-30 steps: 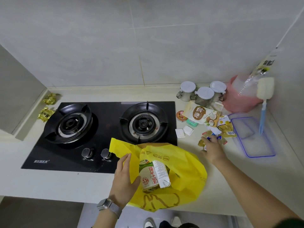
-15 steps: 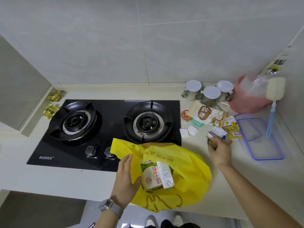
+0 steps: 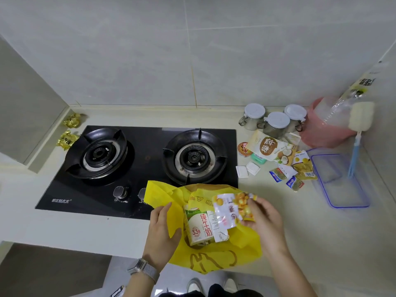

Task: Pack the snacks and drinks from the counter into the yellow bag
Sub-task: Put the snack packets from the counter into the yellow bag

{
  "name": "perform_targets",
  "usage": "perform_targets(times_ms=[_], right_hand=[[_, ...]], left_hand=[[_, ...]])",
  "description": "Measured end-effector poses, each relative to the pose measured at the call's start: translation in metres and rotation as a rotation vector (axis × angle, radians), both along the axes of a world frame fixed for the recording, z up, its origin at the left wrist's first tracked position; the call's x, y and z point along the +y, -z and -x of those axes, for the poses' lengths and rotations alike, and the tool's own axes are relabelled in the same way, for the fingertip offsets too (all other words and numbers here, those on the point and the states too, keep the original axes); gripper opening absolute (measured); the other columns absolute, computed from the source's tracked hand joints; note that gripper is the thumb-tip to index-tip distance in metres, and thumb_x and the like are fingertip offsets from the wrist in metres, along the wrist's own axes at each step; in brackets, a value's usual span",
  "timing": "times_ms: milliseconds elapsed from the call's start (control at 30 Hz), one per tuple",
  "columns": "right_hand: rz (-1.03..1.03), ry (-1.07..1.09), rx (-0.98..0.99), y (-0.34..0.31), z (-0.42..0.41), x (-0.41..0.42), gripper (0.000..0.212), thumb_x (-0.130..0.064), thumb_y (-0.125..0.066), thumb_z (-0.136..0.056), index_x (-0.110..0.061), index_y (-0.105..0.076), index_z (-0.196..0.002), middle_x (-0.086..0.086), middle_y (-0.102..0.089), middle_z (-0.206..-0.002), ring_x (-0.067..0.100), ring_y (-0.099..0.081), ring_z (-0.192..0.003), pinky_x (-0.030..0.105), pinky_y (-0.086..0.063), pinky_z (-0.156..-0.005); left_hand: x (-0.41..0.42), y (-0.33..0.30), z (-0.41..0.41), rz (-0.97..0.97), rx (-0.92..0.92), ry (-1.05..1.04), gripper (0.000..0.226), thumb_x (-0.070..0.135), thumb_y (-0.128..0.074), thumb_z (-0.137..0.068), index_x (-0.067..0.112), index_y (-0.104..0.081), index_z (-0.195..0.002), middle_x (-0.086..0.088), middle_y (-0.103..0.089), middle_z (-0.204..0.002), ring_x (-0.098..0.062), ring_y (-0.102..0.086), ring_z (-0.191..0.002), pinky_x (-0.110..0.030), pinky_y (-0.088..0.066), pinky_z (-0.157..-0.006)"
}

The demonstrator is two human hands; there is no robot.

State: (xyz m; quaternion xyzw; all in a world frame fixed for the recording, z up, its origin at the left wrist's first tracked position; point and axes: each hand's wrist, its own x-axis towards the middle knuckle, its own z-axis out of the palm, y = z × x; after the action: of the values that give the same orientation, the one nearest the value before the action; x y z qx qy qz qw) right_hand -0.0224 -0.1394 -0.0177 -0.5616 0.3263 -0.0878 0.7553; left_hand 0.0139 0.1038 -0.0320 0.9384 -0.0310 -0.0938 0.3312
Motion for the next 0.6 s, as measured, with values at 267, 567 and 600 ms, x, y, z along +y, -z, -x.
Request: perform_targets(times_ms=[267,567,600], right_hand=[[0.285,-0.313,0.15,0.014,-0.006,0.037,0.007,-0.015,-0.068,-0.083,-0.016,-0.065,-0.077,0.0,-0.071,-0.074,0.016,-0.066,-0.072,0.034,-0.055,-0.067],[0.226,-0.324,0.198,0.02,0.008,0.075,0.028,0.007,-0.058,-0.084,-0.014,-0.043,-0.097,0.004,-0.057,-0.095,0.017,-0.068,-0.057,0.037,-0.059,-0.054],[0.252,-0.339,0.183,0.02,0.009,0.078,0.025,0.006,-0.056,-0.087,-0.016,-0.047,-0.095,0.006,-0.059,-0.095,0.016,-0.069,-0.059,0.036,-0.059,-0.055]], left_hand=[[0.015,-0.001,0.005,-0.014,-0.005,-0.021,0.063,0.012,-0.067,-0.08,0.011,-0.038,-0.137,-0.007,-0.038,-0.134,-0.021,-0.044,-0.119,-0.015,-0.035,-0.085],[0.025,0.001,0.011,0.025,-0.029,-0.061,0.061,0.009,-0.068,-0.079,0.01,-0.042,-0.133,-0.008,-0.042,-0.13,-0.024,-0.047,-0.115,-0.019,-0.037,-0.087],[0.024,0.001,0.011,0.029,-0.032,-0.057,0.06,0.009,-0.068,-0.079,0.01,-0.042,-0.133,-0.008,-0.042,-0.13,-0.023,-0.047,-0.114,-0.019,-0.037,-0.087]])
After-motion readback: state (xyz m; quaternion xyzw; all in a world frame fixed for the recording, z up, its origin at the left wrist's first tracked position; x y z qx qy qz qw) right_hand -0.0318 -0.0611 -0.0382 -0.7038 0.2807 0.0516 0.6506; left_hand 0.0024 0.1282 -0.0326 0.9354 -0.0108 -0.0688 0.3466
